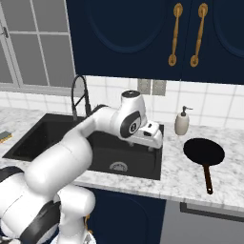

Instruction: Pick the pan and sponge and place them into the sink. Then turn on the water.

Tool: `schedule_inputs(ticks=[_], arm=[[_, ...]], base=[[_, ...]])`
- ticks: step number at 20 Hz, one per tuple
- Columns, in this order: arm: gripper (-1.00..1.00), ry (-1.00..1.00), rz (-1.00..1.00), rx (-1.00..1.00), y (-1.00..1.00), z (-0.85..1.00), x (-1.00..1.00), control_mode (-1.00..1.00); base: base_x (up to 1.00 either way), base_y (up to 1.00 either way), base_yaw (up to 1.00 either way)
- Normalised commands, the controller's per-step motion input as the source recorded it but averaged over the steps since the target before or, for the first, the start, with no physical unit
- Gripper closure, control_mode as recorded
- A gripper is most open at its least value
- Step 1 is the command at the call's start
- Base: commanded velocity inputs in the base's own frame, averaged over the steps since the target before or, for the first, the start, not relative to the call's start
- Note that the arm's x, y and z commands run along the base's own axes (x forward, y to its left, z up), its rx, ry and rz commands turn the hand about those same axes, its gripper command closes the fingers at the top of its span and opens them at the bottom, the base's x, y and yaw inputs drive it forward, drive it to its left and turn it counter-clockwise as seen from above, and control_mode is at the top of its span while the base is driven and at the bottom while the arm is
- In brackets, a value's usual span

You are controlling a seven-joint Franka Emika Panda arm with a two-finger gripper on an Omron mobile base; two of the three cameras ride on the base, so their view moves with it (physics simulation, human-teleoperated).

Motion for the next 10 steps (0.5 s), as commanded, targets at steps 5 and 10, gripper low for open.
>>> schedule_inputs(ticks=[5,10], arm=[[-1.00,0.08,-0.17,0.01,-1.00,-0.27,0.20,-1.00],[-1.00,0.00,-0.01,0.03,-0.52,-0.10,0.00,-1.00]], base=[[0.00,0.00,0.00],[0.00,0.00,0.00]])
